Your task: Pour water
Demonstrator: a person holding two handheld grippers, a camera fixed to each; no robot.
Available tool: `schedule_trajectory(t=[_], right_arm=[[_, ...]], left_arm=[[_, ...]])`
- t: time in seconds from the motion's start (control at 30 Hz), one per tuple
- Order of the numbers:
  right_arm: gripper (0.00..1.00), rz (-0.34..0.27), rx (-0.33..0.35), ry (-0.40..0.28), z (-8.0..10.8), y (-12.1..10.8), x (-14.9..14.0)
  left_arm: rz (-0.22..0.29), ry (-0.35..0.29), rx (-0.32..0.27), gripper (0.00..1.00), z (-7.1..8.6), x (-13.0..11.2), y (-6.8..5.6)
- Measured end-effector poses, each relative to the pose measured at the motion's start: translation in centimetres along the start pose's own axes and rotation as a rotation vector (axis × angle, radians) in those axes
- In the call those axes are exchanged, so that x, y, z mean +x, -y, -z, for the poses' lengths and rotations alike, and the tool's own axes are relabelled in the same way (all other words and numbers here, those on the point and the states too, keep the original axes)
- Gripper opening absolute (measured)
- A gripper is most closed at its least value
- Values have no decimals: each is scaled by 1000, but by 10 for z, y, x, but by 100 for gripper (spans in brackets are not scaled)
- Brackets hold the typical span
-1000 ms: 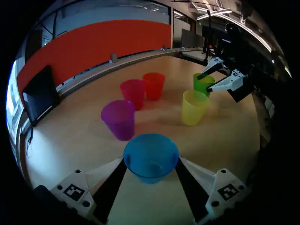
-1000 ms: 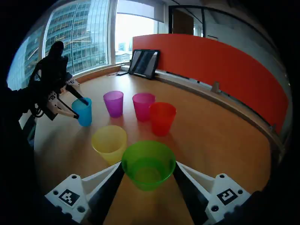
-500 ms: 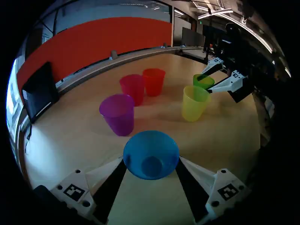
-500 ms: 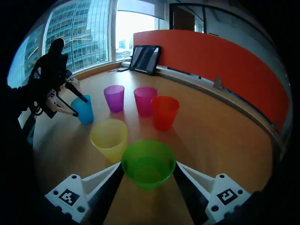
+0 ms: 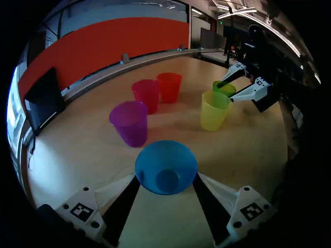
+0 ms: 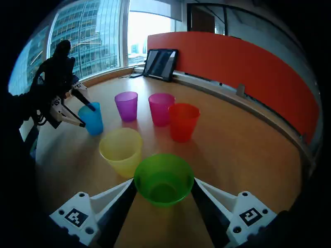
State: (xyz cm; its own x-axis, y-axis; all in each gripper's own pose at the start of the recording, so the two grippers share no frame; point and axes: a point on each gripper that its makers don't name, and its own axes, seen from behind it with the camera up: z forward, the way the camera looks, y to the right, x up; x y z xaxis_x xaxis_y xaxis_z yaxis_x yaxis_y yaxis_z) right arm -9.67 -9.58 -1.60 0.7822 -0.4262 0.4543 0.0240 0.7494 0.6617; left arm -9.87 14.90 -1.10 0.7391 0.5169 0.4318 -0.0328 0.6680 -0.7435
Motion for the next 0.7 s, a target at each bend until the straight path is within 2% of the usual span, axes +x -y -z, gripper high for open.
schedule_trajectory(t=[0.3, 0.43, 0.7], right_arm=[[94, 2, -10, -3, 1, 2, -3], [99, 5, -23, 3, 2, 1, -7], [100, -11, -40, 1, 10, 2, -14]], left_arm=[[17, 16, -4, 87, 1, -7, -3], [32, 19, -9, 94, 4, -9, -5], [53, 15, 0, 95, 11, -12, -6]])
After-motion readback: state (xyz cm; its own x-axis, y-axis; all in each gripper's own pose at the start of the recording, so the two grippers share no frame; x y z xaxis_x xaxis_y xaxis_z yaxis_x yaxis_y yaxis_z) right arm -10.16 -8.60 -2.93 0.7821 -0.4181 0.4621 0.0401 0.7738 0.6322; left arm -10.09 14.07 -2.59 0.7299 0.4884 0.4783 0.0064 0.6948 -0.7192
